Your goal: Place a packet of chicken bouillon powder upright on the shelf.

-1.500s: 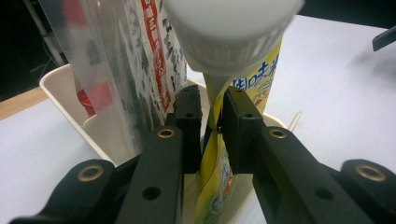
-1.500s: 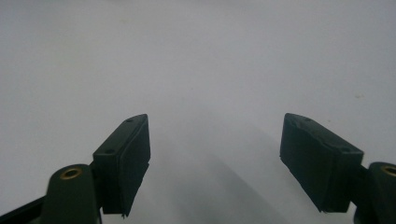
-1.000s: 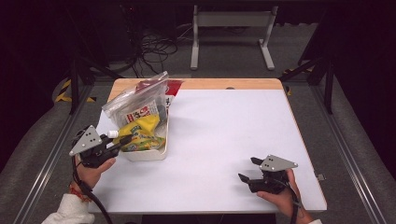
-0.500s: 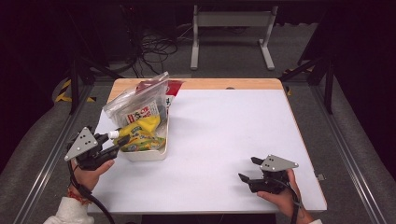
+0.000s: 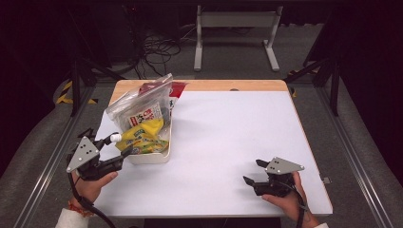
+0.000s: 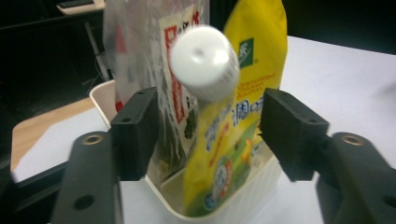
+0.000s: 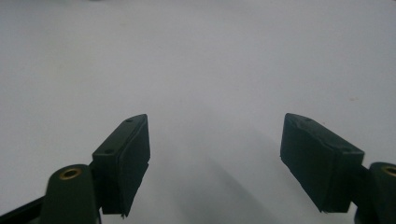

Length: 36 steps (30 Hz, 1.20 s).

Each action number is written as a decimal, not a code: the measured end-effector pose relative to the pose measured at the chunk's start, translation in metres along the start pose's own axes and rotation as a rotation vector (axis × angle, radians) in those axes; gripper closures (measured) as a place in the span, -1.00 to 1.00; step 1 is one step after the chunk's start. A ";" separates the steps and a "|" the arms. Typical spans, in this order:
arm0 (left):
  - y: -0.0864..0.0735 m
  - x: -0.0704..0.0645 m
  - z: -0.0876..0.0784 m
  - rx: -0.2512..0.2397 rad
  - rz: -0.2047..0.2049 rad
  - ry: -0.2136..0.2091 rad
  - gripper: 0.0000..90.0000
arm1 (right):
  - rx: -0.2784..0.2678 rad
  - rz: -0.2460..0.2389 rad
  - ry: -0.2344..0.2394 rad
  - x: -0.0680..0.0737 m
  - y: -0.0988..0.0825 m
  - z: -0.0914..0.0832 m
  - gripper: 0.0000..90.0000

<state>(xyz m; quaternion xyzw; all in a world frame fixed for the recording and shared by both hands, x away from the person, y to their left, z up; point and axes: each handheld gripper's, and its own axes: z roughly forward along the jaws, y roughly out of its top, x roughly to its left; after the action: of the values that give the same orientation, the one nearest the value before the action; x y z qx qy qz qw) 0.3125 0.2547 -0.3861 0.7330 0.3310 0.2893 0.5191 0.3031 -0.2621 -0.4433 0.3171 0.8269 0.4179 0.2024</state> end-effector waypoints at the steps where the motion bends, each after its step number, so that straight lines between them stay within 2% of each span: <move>1: -0.001 -0.002 -0.001 0.002 -0.011 0.008 -0.29 | -0.001 -0.001 -0.001 0.000 0.000 0.000 -0.45; 6: -0.006 -0.004 -0.008 -0.007 -0.051 0.041 -0.39 | -0.004 -0.001 -0.003 0.000 0.000 -0.002 -0.45; 8: -0.009 -0.005 -0.011 -0.018 -0.077 0.046 -0.44 | -0.006 -0.001 -0.004 -0.001 0.001 -0.002 -0.46; 10: -0.011 -0.007 -0.012 -0.018 -0.083 0.032 -0.46 | -0.007 -0.002 -0.004 -0.001 0.001 -0.003 -0.46; 14: -0.013 -0.015 -0.010 -0.005 -0.064 -0.007 -0.49 | -0.009 0.000 -0.005 -0.001 0.001 -0.003 -0.46; 16: -0.013 -0.018 -0.008 0.002 -0.059 -0.011 -0.52 | -0.010 -0.002 -0.004 -0.001 0.001 -0.003 -0.46; 20: -0.013 -0.021 -0.010 -0.007 -0.057 0.018 -0.52 | -0.012 -0.005 -0.006 0.000 0.002 -0.003 -0.46; 24: -0.013 -0.021 -0.016 -0.035 -0.072 0.022 -0.46 | -0.009 -0.003 -0.006 -0.001 0.001 -0.003 -0.46; 27: -0.015 -0.020 -0.017 -0.026 -0.087 0.020 -0.40 | -0.009 -0.002 -0.006 -0.002 0.001 -0.003 -0.46; 29: -0.016 -0.021 -0.021 -0.015 -0.081 0.049 -0.36 | -0.007 -0.002 -0.006 -0.001 0.001 -0.003 -0.47; 33: -0.018 -0.021 -0.026 -0.024 -0.073 0.034 -0.37 | -0.007 -0.004 -0.005 -0.001 0.001 -0.003 -0.47; 36: -0.019 -0.024 -0.024 -0.009 -0.060 0.012 -0.36 | -0.006 -0.004 -0.006 -0.002 0.002 -0.002 -0.47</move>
<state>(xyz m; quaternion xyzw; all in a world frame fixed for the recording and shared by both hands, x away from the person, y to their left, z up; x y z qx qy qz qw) 0.2759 0.2546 -0.3994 0.7187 0.3546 0.2792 0.5290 0.3035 -0.2637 -0.4406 0.3162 0.8256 0.4192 0.2066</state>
